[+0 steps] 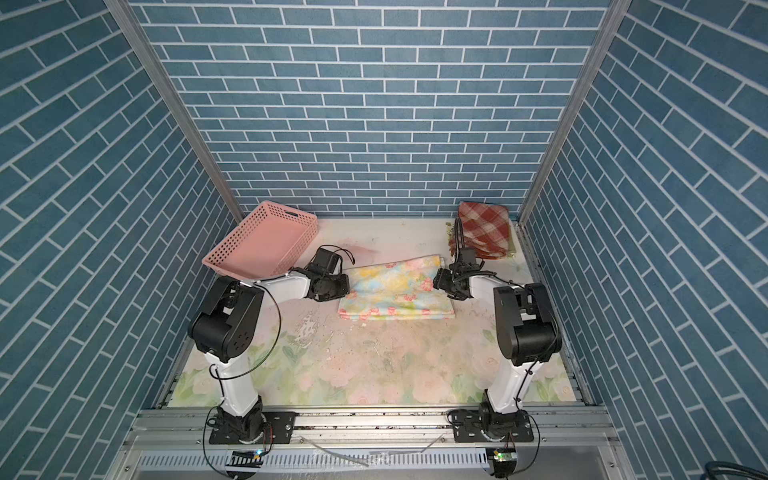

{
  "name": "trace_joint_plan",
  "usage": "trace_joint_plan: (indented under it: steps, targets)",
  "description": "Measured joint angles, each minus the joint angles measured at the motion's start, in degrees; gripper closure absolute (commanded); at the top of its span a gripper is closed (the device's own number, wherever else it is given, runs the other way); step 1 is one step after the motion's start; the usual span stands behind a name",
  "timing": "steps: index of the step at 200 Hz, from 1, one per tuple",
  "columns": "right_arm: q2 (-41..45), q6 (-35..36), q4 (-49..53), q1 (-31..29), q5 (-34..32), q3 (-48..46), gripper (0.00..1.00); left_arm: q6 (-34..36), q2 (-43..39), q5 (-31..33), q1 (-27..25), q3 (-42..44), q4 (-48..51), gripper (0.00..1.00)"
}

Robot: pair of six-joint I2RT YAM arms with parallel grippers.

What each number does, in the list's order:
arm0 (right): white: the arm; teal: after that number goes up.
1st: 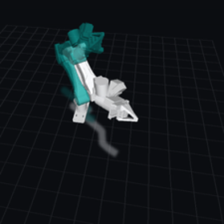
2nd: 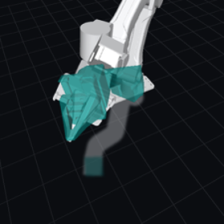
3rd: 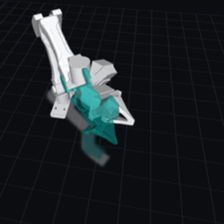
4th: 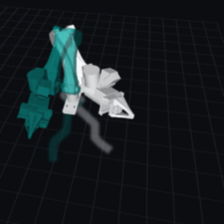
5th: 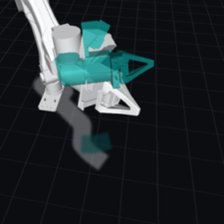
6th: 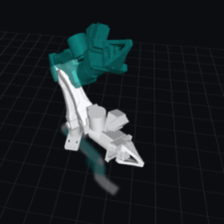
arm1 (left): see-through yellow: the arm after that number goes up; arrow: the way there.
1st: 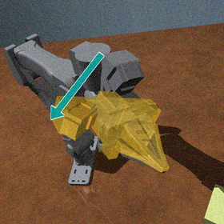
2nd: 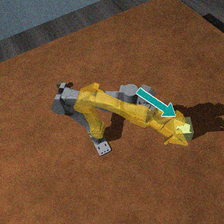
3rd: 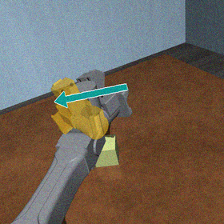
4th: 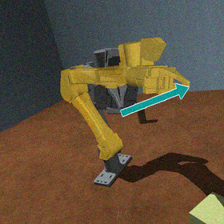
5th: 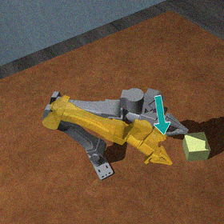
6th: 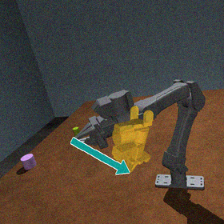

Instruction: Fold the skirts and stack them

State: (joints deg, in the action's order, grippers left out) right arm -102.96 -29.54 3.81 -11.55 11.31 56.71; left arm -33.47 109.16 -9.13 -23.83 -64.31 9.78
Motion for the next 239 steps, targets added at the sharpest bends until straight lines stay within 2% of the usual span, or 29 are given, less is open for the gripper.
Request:
trace_joint_plan:
  steps: [34, 76, 113, 167, 210, 239]
  targets:
    - [-0.1, -0.2, -1.1, 0.0, 0.0, -0.3, 0.31, 2.7, -1.9, 4.6, 0.0, -1.8, 7.6, 1.00]
    - [0.1, -1.2, -5.6, -1.2, -0.1, -2.4, 0.34, 7.8, -4.6, 11.2, 0.2, -9.3, 17.5, 1.00]
    - [1.0, -4.1, -10.5, -4.0, -0.2, -5.7, 0.45, 11.7, -5.7, 17.2, -0.9, -17.0, 24.5, 1.00]
    - [0.7, -13.7, -22.8, -8.6, 2.1, -11.8, 0.69, 16.0, -2.4, 28.9, -8.8, -32.1, 34.9, 1.00]
    - [-1.4, -21.9, -35.5, -10.6, 5.1, -16.5, 0.76, 16.9, 7.9, 36.2, -16.5, -43.8, 41.6, 1.00]
    - [-3.1, -25.8, -41.5, -11.0, 6.4, -17.9, 0.81, 16.9, 14.6, 38.7, -21.2, -49.7, 45.6, 1.00]
